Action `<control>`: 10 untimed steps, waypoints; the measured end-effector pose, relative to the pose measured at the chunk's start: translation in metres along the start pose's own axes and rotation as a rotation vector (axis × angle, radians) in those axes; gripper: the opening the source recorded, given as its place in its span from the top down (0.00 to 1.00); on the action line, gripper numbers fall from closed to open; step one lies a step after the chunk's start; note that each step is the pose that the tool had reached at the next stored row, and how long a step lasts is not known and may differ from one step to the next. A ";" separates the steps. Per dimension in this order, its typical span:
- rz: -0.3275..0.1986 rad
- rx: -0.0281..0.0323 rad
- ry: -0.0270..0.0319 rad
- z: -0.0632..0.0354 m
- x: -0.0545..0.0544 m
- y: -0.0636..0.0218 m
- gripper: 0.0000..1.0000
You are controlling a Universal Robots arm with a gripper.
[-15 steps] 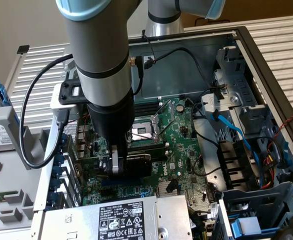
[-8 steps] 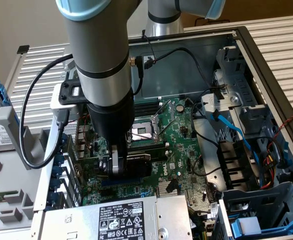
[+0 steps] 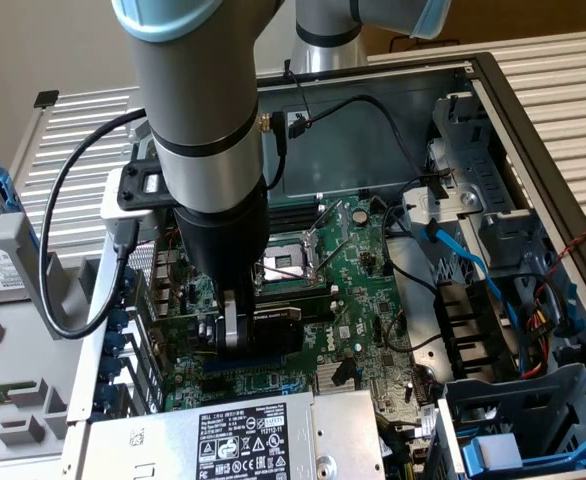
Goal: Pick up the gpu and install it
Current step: 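Insert the gpu into the slot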
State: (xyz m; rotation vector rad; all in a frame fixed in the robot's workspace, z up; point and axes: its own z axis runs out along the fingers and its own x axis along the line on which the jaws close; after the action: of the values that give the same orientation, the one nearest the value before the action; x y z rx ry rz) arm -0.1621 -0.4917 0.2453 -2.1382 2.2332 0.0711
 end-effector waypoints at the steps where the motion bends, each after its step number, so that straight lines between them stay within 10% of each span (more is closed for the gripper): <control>1: 0.000 0.0000 0.0000 0.0000 0.000 0.0000 0.72; 10: 0.000 0.0020 0.0000 0.0019 0.000 0.0007 0.72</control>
State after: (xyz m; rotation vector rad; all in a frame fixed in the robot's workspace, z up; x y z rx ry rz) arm -0.1628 -0.4917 0.2434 -2.1375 2.2321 0.0688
